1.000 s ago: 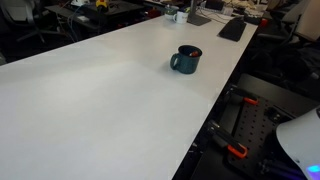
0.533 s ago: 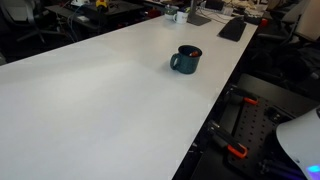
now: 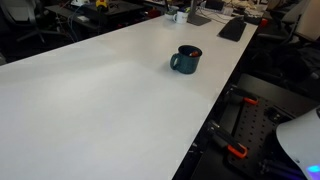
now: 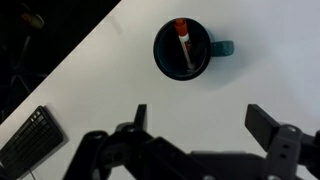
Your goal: Take the marker out of the mug.
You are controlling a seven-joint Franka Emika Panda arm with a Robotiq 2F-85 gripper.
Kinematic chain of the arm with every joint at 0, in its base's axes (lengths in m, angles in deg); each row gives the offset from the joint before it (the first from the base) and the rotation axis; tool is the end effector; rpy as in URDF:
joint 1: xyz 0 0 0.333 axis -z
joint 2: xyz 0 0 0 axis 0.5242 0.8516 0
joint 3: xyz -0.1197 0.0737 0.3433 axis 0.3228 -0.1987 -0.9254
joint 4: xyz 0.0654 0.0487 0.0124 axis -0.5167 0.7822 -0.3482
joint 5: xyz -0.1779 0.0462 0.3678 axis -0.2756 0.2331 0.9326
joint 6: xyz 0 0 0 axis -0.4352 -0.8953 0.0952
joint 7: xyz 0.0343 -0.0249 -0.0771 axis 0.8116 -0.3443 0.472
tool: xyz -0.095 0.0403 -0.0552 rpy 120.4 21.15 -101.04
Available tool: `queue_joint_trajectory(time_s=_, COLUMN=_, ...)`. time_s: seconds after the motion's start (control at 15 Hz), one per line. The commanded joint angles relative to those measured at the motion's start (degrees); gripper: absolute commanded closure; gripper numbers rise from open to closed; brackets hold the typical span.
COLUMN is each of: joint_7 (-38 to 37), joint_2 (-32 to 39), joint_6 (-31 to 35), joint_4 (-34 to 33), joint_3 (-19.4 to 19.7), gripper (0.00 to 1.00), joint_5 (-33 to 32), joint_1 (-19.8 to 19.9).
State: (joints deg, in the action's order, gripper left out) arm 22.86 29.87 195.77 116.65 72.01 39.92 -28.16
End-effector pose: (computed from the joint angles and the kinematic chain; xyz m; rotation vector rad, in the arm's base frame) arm 0.5498 -0.1080 0.3784 2.6453 -0.8463 -0.2268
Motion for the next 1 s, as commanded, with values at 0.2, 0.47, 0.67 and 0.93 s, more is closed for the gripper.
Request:
queue_joint_trajectory(time_s=0.2, joint_7=-3.0, joint_2=4.1, joint_6=1.1, joint_4=0.1, joint_3=0.6, gripper=0.00, joint_5=-1.7, joint_1=-1.2)
queue_joint_trajectory(time_s=0.47, joint_7=-6.0, joint_2=8.9, joint_6=1.2, joint_4=-1.9, joint_3=0.6, gripper=0.00, joint_5=-1.7, joint_1=-2.4)
queue_joint_trajectory(time_s=0.67, joint_7=-7.6, joint_2=11.2, joint_6=1.6, joint_4=-2.7, joint_3=0.9, gripper=0.00, joint_5=-1.4, joint_1=-3.4)
queue_joint_trajectory(time_s=0.93, joint_7=-7.4, joint_2=10.9, joint_6=1.8, joint_4=-2.1, joint_3=1.8, gripper=0.00, joint_5=-1.6, joint_1=-3.4)
